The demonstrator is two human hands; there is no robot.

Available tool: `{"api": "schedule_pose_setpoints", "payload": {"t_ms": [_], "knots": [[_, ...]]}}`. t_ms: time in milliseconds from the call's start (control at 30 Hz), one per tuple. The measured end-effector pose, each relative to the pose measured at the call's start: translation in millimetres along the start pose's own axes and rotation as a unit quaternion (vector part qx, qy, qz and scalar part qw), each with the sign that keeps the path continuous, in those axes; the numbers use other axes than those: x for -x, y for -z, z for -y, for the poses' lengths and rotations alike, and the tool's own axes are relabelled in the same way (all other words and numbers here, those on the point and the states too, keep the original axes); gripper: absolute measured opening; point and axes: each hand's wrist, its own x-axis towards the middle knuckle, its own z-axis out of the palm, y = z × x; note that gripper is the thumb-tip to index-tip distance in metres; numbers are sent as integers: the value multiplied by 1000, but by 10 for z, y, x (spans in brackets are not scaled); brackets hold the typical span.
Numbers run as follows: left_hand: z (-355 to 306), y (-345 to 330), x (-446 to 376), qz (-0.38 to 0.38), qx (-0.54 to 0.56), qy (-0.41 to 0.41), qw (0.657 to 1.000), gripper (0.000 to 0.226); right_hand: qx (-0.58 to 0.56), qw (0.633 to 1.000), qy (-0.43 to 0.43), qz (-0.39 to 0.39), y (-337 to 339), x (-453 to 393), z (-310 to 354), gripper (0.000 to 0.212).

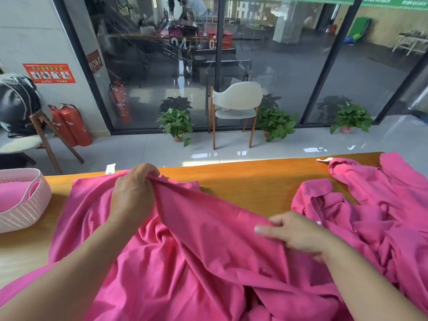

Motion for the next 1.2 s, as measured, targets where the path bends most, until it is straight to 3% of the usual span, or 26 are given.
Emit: {"api": "schedule_pose_setpoints", "payload": {"t_ms": [33, 100, 167, 233, 300, 433, 533, 633, 700, 767, 833, 900, 1000, 1067, 1133, 1200], "knots": [[10, 9, 8, 27, -36, -20, 999, 42, 2, 997, 51, -64, 40, 11, 82, 37], [-141, 29, 93, 130, -3, -79, 988, 57, 67, 968, 157, -184, 43, 50, 303, 40], [-518, 31, 251, 268, 92, -121, 951, 73, 125, 939, 233, -221, -56, 127, 592, 40], [-869, -43, 368, 309, 149, -167, 924, 65, 167, 929, 258, -206, -102, 226, 870, 38], [-1010, -110, 337, 253, 151, -184, 938, 30, 235, 938, 204, -152, -1, 264, 998, 37], [-946, 121, -23, 98, 175, -27, 979, 42, 364, 931, 15, -23, 291, 176, 786, 29], [-829, 336, -199, 58, 115, -7, 992, 38, 305, 951, -11, -43, 409, 45, 532, 20], [-606, 370, -247, 31, 68, 30, 997, 35, 308, 939, 1, -156, 505, -41, 512, 13], [-490, 314, -196, 41, 42, 44, 997, 32, 229, 937, 5, -263, 561, -71, 579, 4], [-421, 209, -77, 61, 44, 49, 996, 42, 92, 937, -5, -337, 682, -119, 692, 12], [-395, 90, 74, 85, 55, 40, 994, 58, -77, 928, -12, -365, 919, -221, 819, 24], [-326, -33, 250, 111, 23, 23, 993, 58, -223, 901, -6, -373, 1211, -364, 928, 30], [-25, -227, 517, 161, -43, 52, 985, 52, -293, 874, 53, -383, 1602, -640, 1031, 26], [288, -354, 686, 214, -118, 90, 965, 60, -211, 882, 76, -415, 1705, -864, 1063, 24], [535, -387, 826, 258, -172, 175, 935, 73, -7, 893, 47, -448, 1668, -1058, 1012, 44], [695, -352, 939, 280, -202, 237, 908, 80, 149, 898, -2, -415, 1461, -1193, 905, 64]]}}
